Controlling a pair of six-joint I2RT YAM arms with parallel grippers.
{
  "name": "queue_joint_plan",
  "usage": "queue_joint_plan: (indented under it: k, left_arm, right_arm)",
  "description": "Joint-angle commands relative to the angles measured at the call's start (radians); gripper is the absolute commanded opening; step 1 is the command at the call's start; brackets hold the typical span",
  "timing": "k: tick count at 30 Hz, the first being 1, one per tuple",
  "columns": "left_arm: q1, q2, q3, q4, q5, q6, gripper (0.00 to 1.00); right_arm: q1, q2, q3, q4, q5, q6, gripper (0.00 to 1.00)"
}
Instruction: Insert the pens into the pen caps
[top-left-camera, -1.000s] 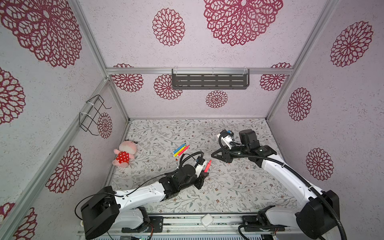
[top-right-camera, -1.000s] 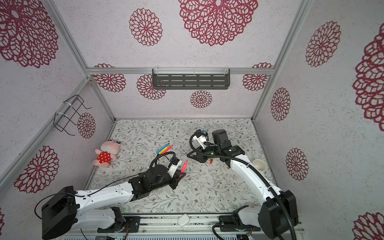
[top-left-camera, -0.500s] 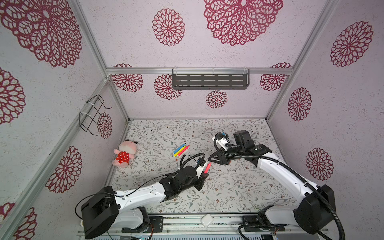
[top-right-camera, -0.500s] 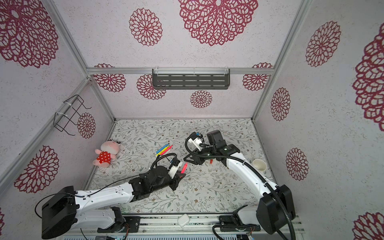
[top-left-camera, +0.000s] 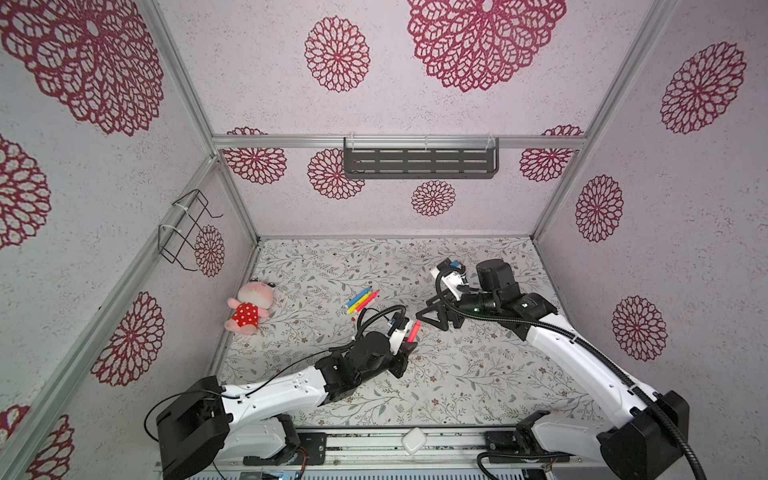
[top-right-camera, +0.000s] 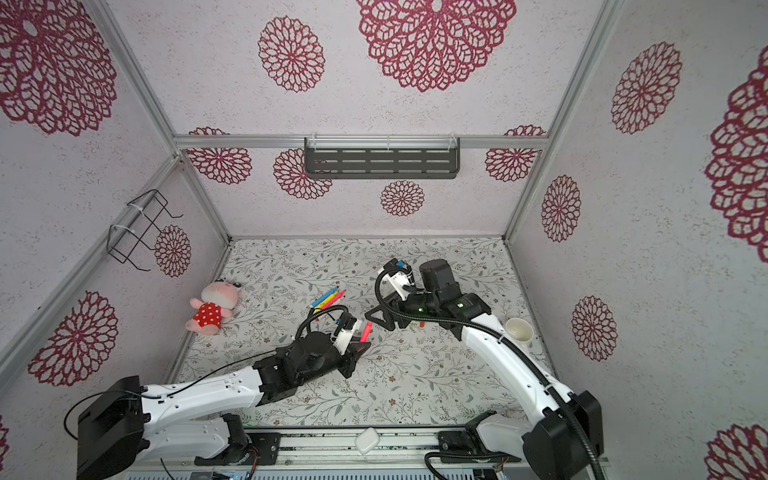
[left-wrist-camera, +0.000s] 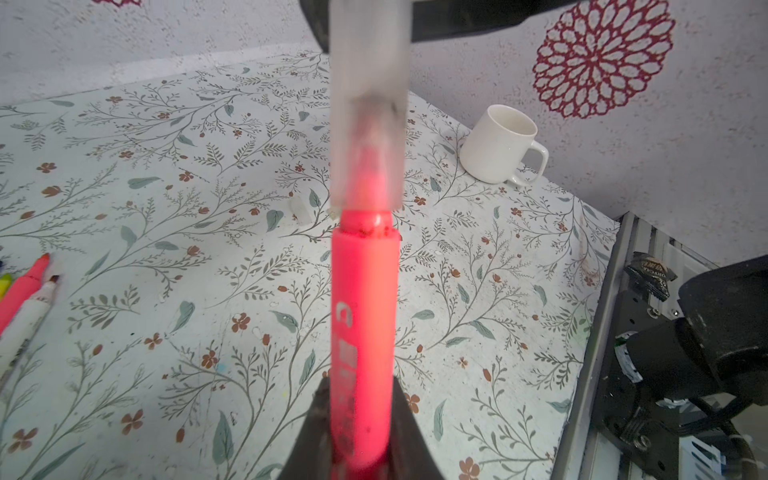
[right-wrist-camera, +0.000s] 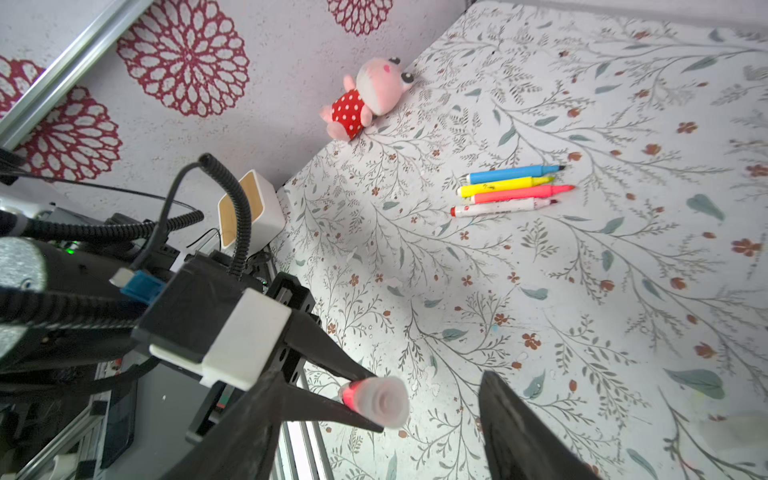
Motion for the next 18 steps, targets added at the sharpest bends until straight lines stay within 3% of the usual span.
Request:
queue_joint_plan:
  k: [1, 5, 9, 15, 18]
  left_arm:
    - [-0.007, -0.028, -0.009, 0.042, -0.002, 0.015, 0.0]
    - [-0.007, -0.03, -0.013, 0.075, 0.038, 0.022, 0.0]
    - [0.008, -0.028, -0.02, 0.159, 0.161, -0.019, 0.0]
    - [0.021, -0.004, -0.026, 0.29, 0.296, -0.103, 0.0]
    - [0.021, 0.011, -0.022, 0.323, 0.311, -0.115, 0.0]
  right_arm:
    - [-0.05, -0.059, -0.027, 0.082, 0.078, 0.1, 0.73]
    - [-0.088, -0.107, -0.086, 0.182, -0.022, 0.171, 0.7]
    - [-0.088, -0.149, -0.202, 0.427, -0.181, 0.295, 0.7]
    - [-0.087, -0.186, -0.26, 0.563, -0.206, 0.359, 0.69]
    - [-0.088, -0.186, -0.269, 0.602, -0.223, 0.385, 0.62]
